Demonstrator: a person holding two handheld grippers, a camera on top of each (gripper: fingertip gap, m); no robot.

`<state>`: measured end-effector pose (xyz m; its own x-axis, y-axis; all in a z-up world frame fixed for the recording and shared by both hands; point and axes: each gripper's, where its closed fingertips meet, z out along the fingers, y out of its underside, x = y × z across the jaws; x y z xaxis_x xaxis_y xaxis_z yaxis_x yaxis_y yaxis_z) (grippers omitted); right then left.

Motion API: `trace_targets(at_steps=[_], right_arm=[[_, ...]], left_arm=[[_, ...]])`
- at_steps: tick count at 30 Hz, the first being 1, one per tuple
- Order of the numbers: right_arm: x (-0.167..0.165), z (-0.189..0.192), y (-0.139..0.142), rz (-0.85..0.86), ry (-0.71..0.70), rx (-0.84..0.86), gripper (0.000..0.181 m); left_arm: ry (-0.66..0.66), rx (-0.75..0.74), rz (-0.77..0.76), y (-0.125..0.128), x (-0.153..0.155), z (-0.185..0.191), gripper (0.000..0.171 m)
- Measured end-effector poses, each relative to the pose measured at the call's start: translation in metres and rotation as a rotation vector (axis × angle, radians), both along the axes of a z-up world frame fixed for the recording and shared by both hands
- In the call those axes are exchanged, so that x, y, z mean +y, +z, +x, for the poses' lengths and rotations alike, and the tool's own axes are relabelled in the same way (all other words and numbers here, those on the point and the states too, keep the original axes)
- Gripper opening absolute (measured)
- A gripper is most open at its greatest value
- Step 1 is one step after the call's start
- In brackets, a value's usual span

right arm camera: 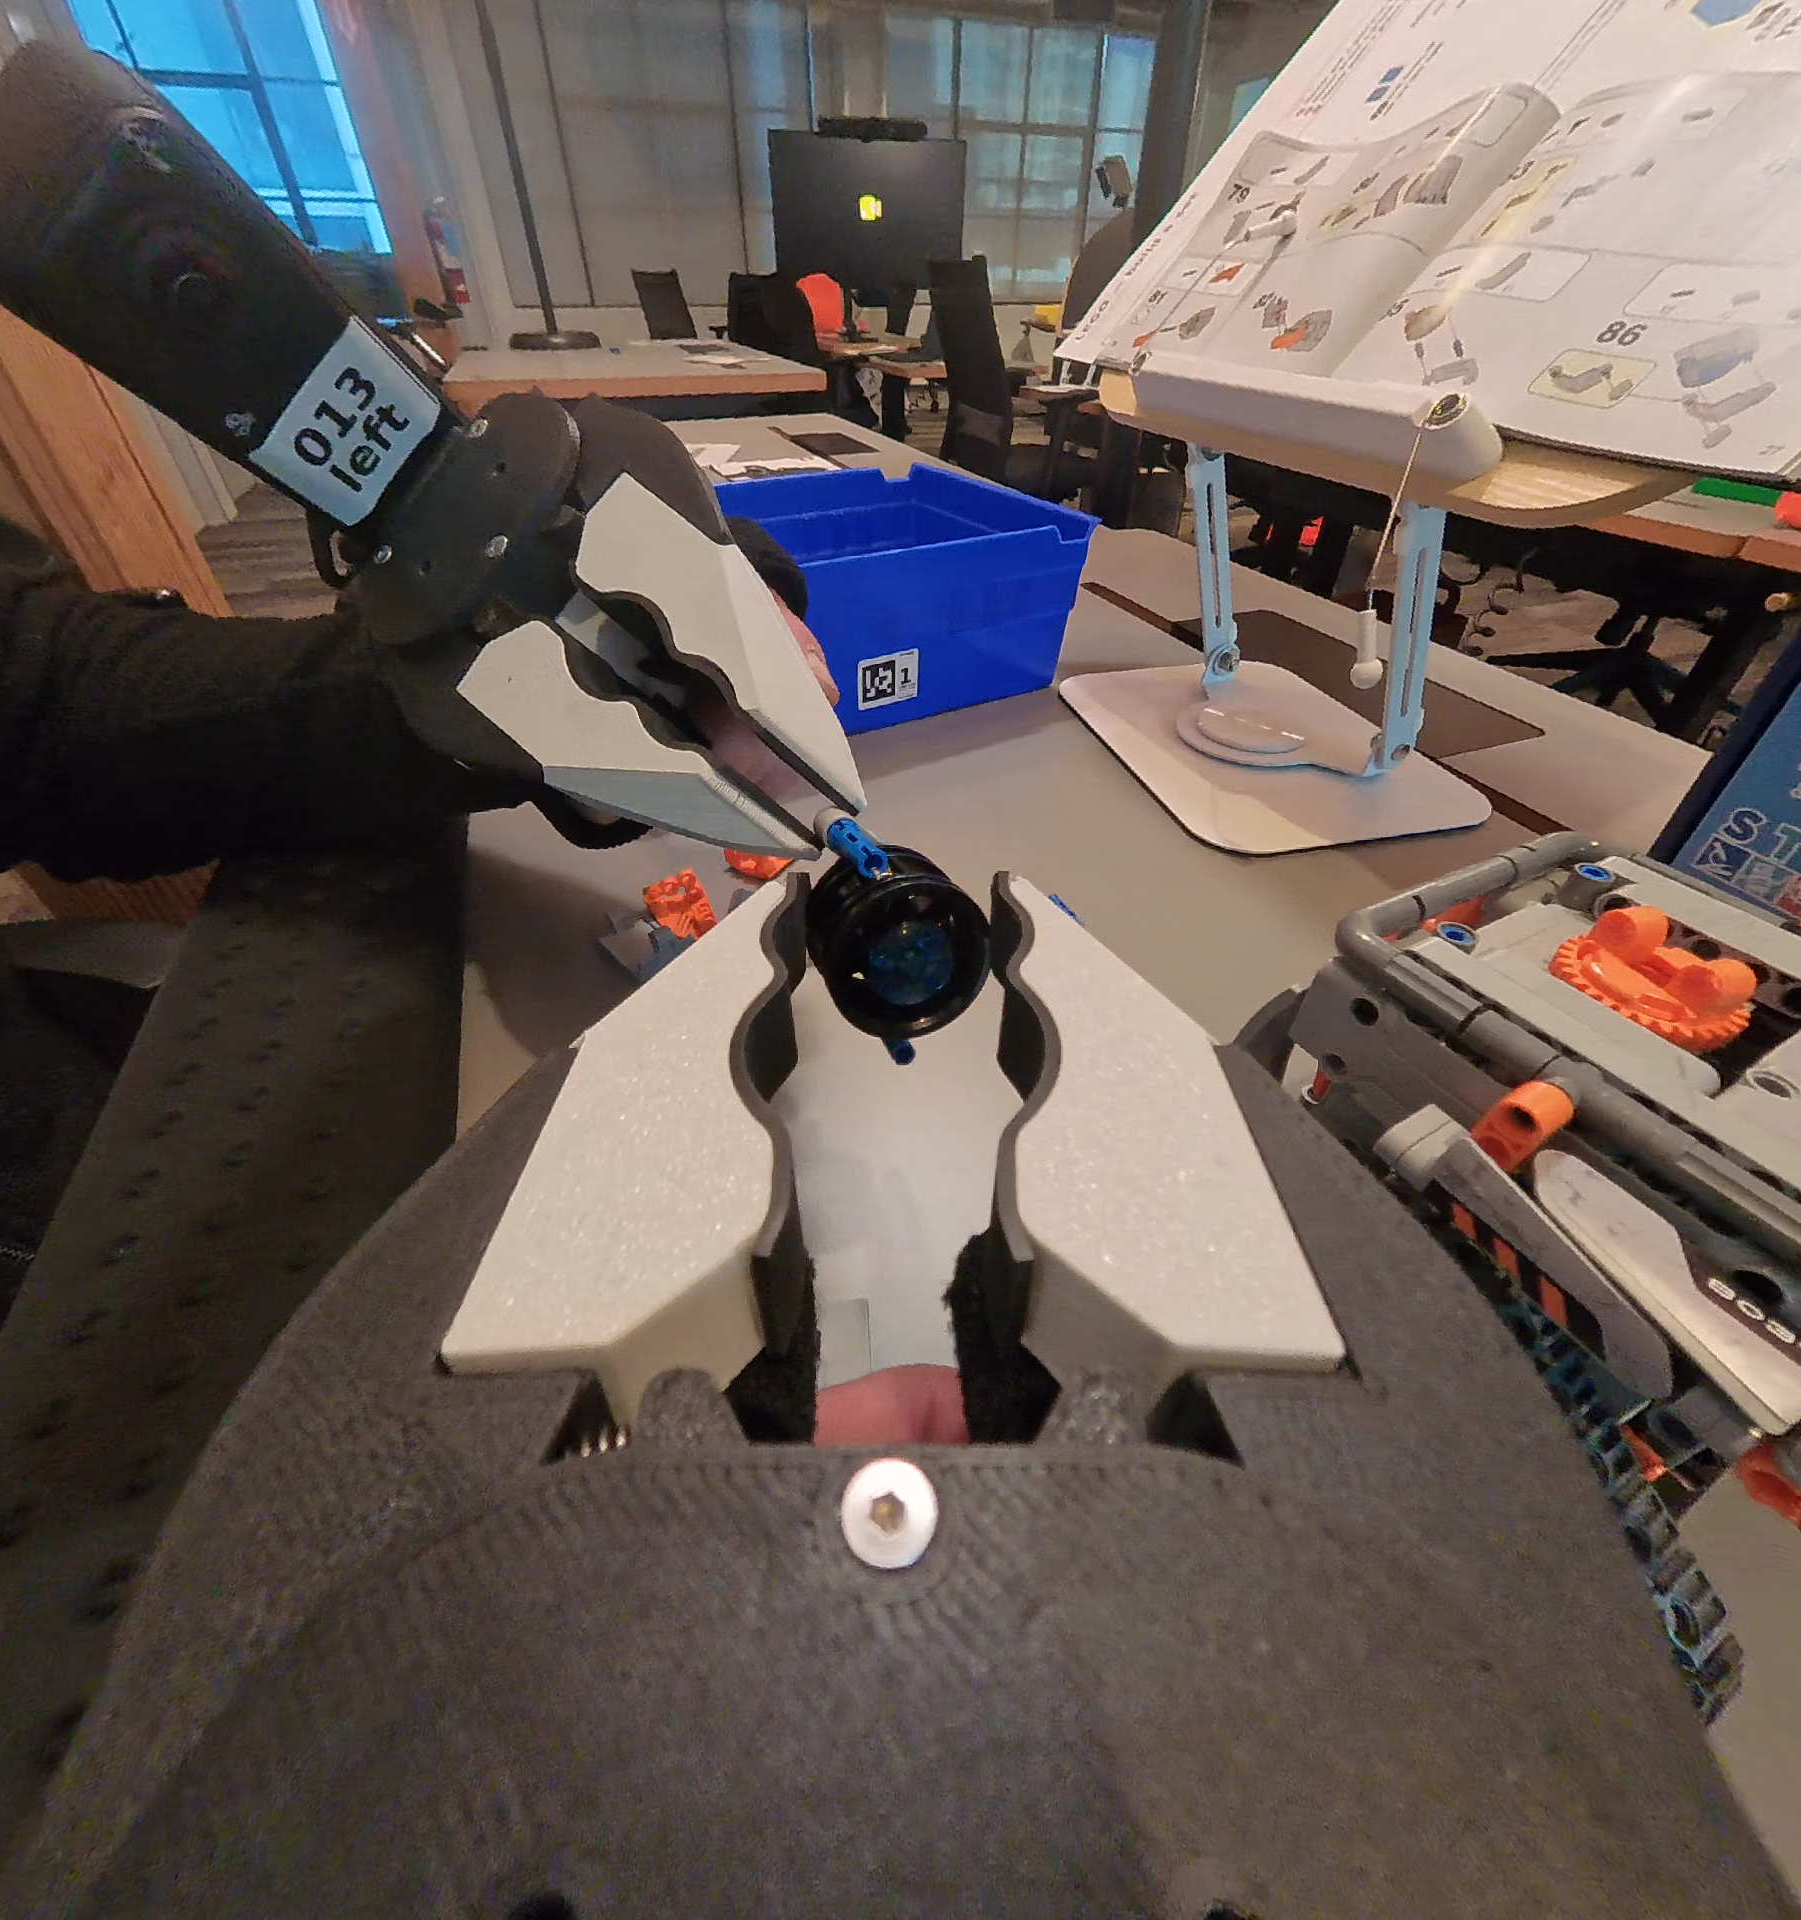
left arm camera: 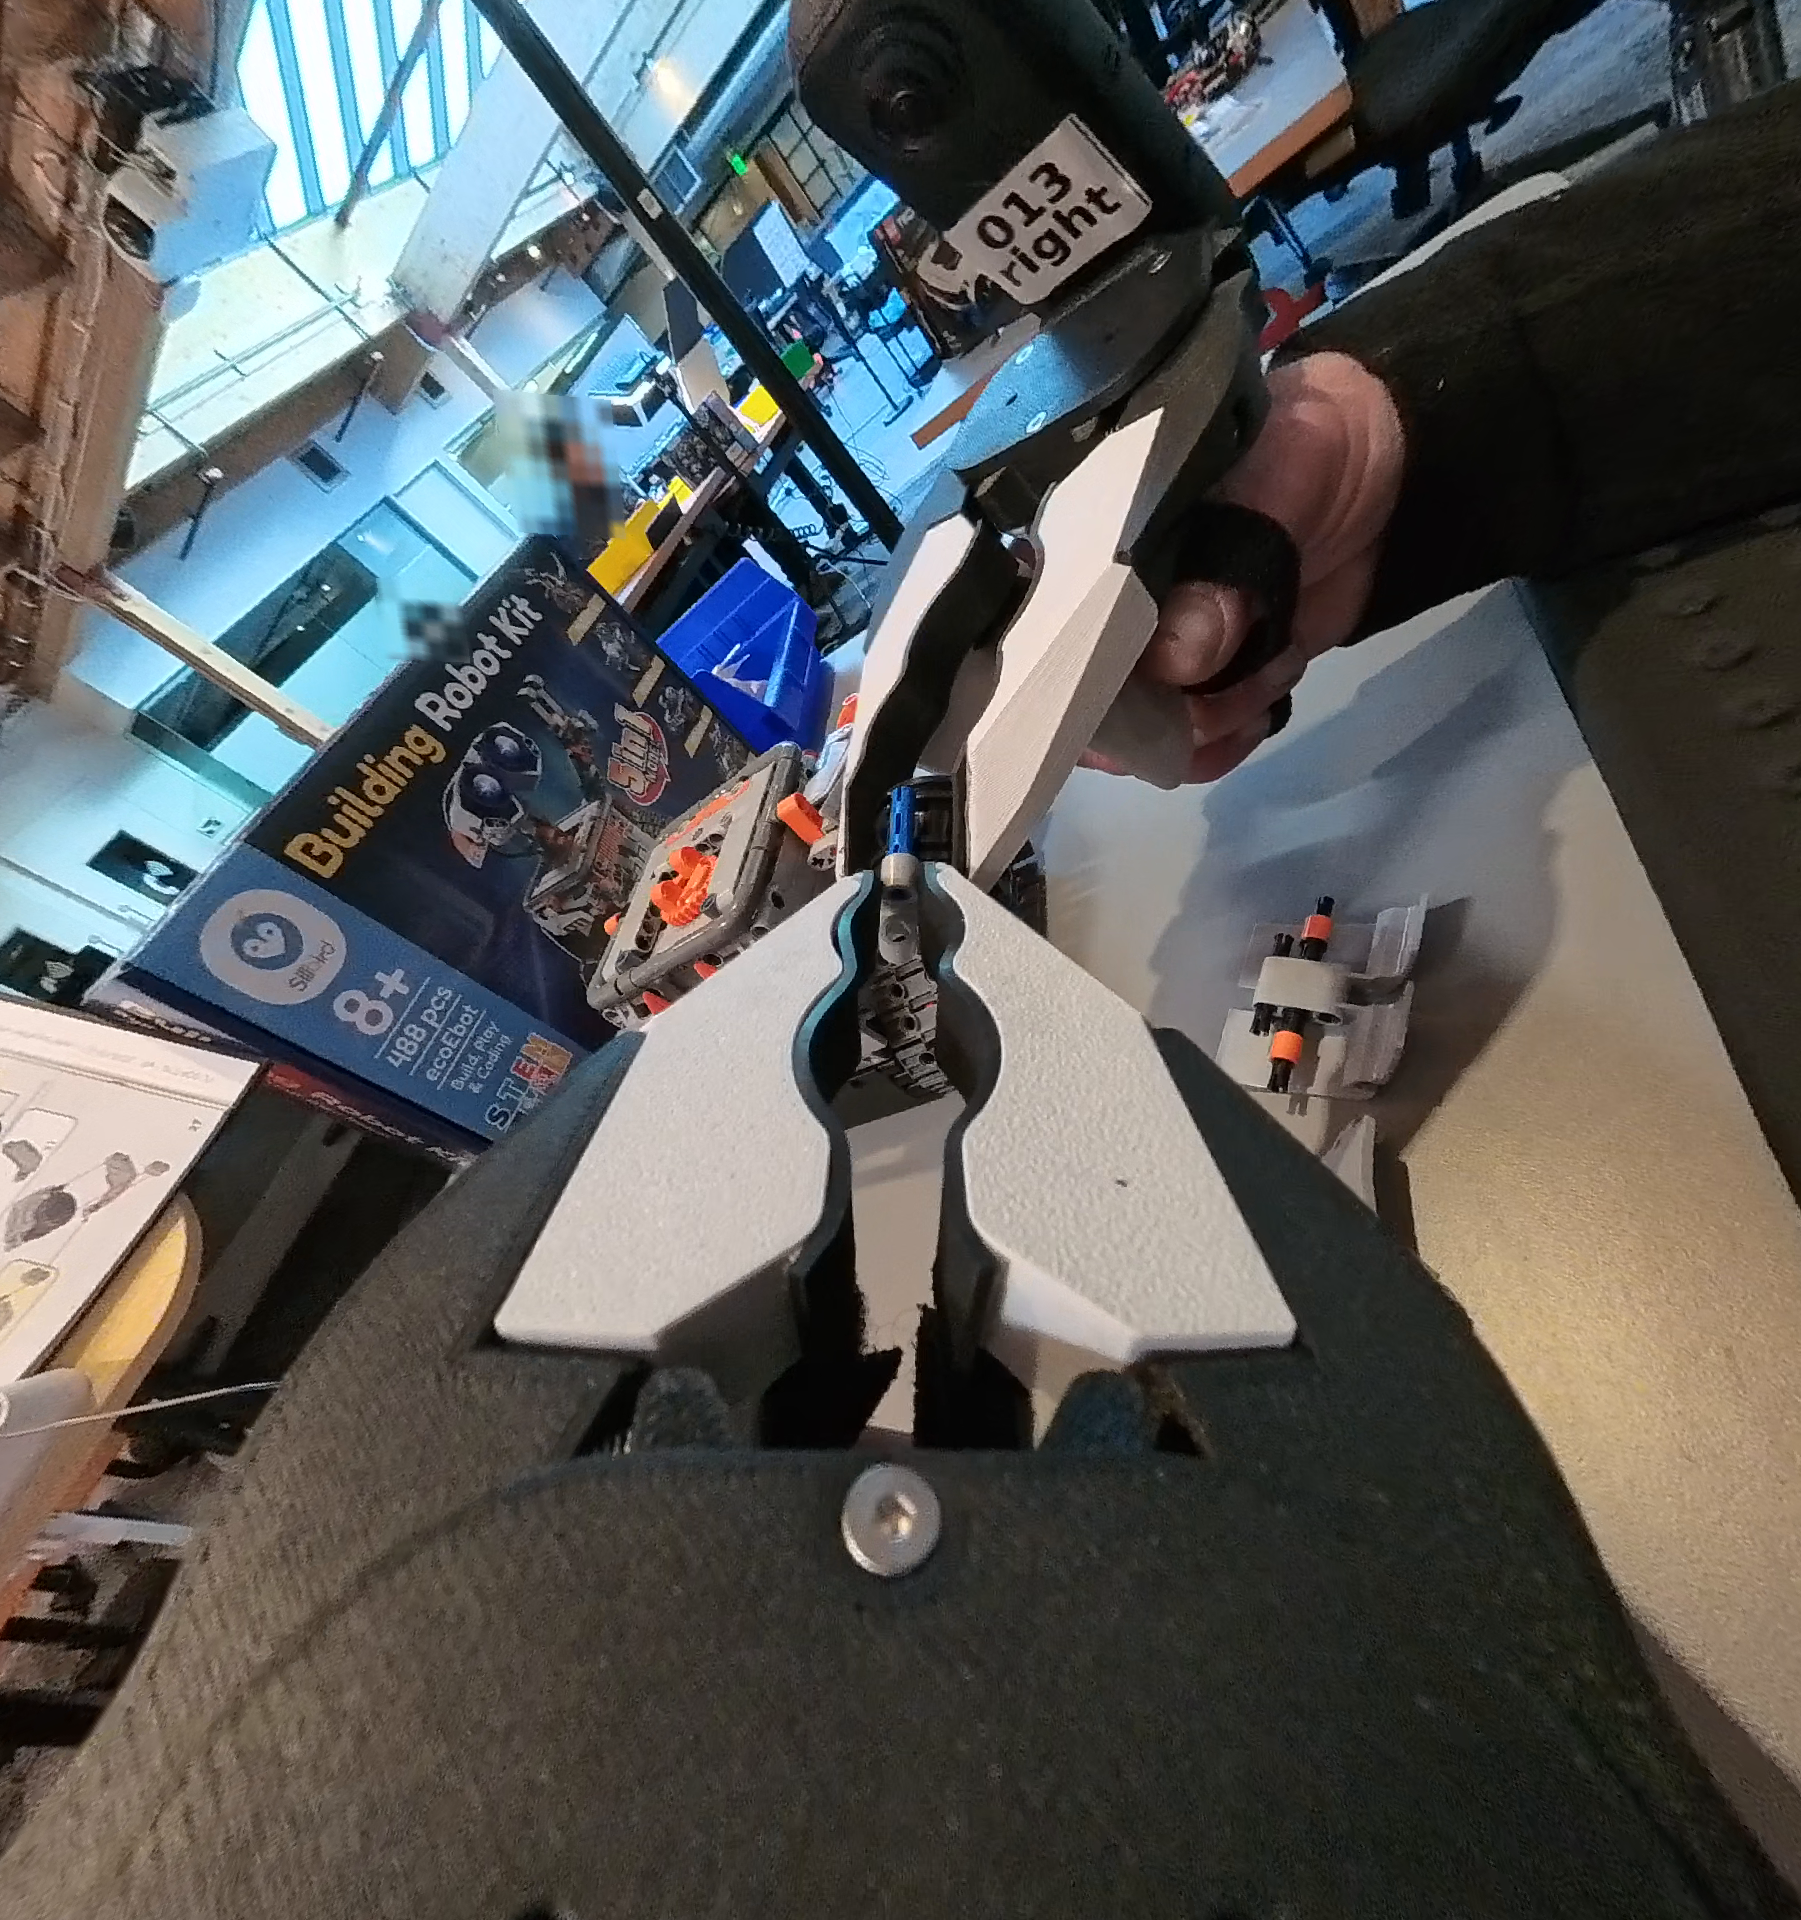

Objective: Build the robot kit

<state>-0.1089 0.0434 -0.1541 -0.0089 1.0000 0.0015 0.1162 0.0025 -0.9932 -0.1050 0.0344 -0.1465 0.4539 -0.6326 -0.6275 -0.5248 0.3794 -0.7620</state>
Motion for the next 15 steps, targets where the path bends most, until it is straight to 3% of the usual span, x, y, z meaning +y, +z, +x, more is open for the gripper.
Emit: trace_targets(at_steps=[7, 15], right_arm=[[0.001, 0.001, 0.001, -0.038, 0.005, 0.011, 0.040], [0.007, 0.005, -0.007, -0.005, -0.019, -0.040, 0.042]], left_arm=[[-0.006, -0.051, -0.048, 0.002, 0.003, -0.003, 0.004], [-0.039, -0.243, -0.244, 0.003, 0.012, -0.015, 0.004]])
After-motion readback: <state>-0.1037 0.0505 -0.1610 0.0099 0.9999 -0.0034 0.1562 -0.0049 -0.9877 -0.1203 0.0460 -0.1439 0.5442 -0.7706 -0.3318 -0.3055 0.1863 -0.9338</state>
